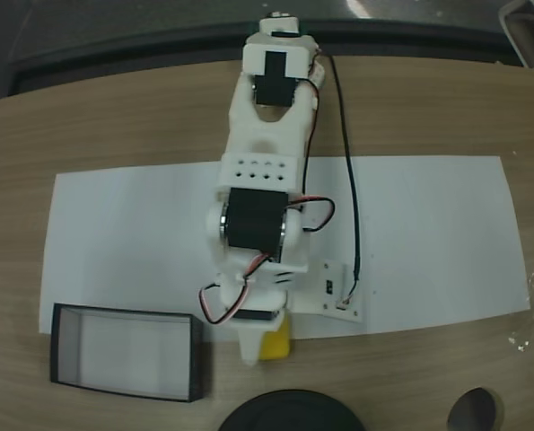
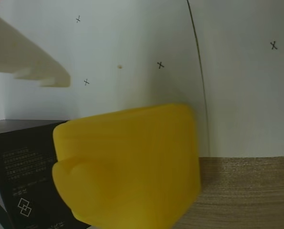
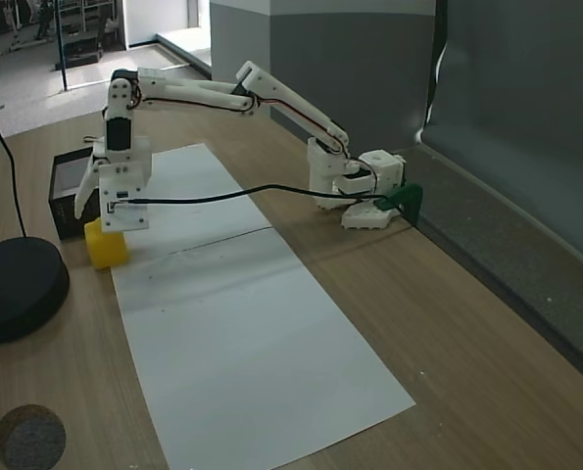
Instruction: Grab a yellow square and put it in the box.
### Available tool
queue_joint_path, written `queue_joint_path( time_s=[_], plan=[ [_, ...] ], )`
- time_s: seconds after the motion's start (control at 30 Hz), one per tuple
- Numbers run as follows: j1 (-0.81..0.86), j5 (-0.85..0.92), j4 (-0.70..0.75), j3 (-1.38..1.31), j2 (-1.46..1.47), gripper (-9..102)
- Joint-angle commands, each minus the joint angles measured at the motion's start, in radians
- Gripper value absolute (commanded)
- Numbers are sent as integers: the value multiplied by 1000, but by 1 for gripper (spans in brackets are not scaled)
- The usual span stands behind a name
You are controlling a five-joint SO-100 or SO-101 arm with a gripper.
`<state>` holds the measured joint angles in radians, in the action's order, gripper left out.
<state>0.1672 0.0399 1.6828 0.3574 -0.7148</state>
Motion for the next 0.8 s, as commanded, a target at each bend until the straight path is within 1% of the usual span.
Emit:
queue_joint_path(
  time_s=[0.0, 0.57, 0.77],
  plan=[
    [-5, 3, 2, -94, -3, 34],
    [-23, 34, -11, -100, 18, 34],
    [-11, 34, -11, -112, 83, 34]
  ],
)
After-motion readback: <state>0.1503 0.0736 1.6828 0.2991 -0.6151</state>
